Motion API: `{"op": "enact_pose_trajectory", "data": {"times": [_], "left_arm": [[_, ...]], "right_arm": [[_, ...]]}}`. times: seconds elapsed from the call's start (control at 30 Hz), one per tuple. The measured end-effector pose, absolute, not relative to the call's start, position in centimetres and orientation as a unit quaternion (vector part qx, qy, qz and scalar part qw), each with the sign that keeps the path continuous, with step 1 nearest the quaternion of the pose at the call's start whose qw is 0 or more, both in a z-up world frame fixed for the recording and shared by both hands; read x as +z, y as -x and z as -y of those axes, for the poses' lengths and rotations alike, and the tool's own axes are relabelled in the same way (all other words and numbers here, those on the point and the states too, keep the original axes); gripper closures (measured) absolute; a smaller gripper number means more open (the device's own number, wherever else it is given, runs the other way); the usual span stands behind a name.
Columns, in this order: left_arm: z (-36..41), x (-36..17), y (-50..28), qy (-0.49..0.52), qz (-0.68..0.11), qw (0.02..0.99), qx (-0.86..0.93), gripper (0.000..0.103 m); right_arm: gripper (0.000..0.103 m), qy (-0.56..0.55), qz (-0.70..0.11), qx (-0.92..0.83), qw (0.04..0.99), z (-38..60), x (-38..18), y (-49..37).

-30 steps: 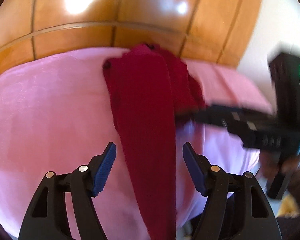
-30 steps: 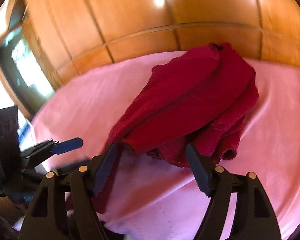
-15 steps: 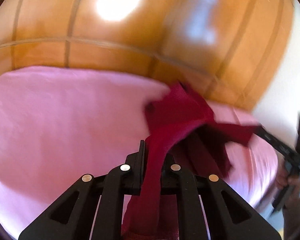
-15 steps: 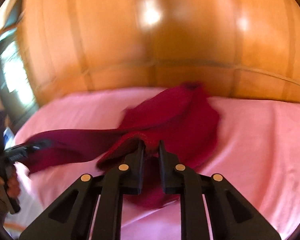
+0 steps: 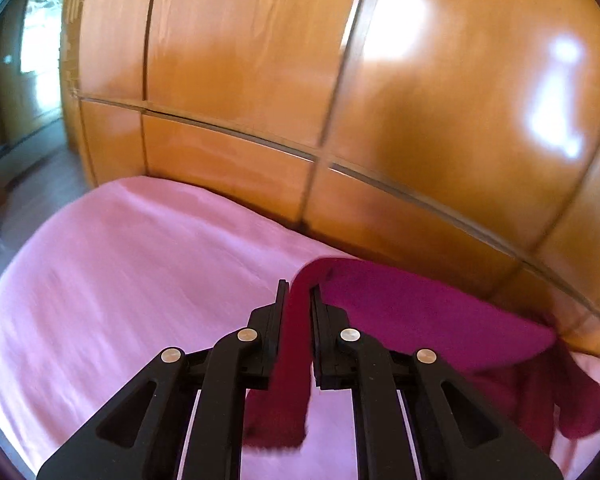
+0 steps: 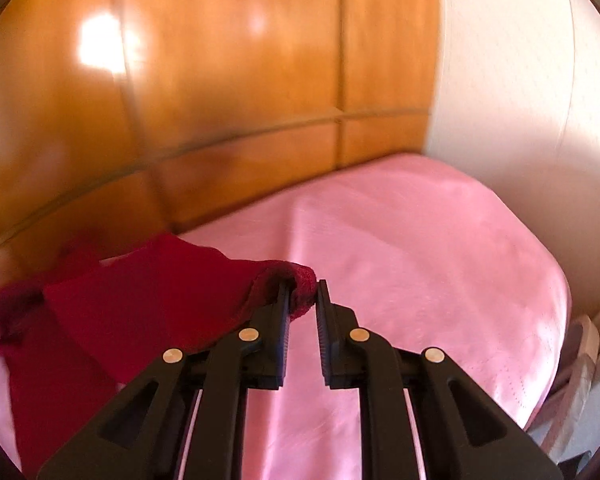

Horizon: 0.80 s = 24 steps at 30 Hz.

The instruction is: Fold small clothes

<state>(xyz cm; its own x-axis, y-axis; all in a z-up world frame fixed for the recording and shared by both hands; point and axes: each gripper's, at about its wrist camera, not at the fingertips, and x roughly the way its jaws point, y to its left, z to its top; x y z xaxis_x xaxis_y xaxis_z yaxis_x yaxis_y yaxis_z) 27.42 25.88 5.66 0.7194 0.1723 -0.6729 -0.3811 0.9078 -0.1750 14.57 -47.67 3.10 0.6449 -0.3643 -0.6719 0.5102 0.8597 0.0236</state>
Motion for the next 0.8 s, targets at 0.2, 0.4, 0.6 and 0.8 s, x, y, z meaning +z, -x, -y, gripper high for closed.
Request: {"op": "enact_pose_trajectory", "data": {"times": [0.2, 0.4, 0.6, 0.8], "left_arm": [[-24.8, 3.5, -27.1, 0.167, -0.343, 0.914, 0.136, 0.055], [-17.4, -3.3, -23.4, 0.206, -0.424, 0.88, -0.06, 0.065], [-9.1, -9.4, -20.9, 0.262, -0.472, 0.824, -0.17, 0.064], [-5.3, -11.2, -20.6, 0.312, -0.471, 0.804, -0.183, 0.059]], "right_arm": [[0.033, -0.121, -0.353, -0.244, 0.895, 48.1, 1.4, -13.7], [0.033, -0.17, -0.409, -0.018, 0.896, 37.9, -1.7, -9.3], [0.055, -0.226, -0.465, 0.17, 0.839, 27.7, -5.2, -5.5], [0.054, -0.158, -0.496, 0.149, 0.841, 24.7, -7.8, -4.4]]}}
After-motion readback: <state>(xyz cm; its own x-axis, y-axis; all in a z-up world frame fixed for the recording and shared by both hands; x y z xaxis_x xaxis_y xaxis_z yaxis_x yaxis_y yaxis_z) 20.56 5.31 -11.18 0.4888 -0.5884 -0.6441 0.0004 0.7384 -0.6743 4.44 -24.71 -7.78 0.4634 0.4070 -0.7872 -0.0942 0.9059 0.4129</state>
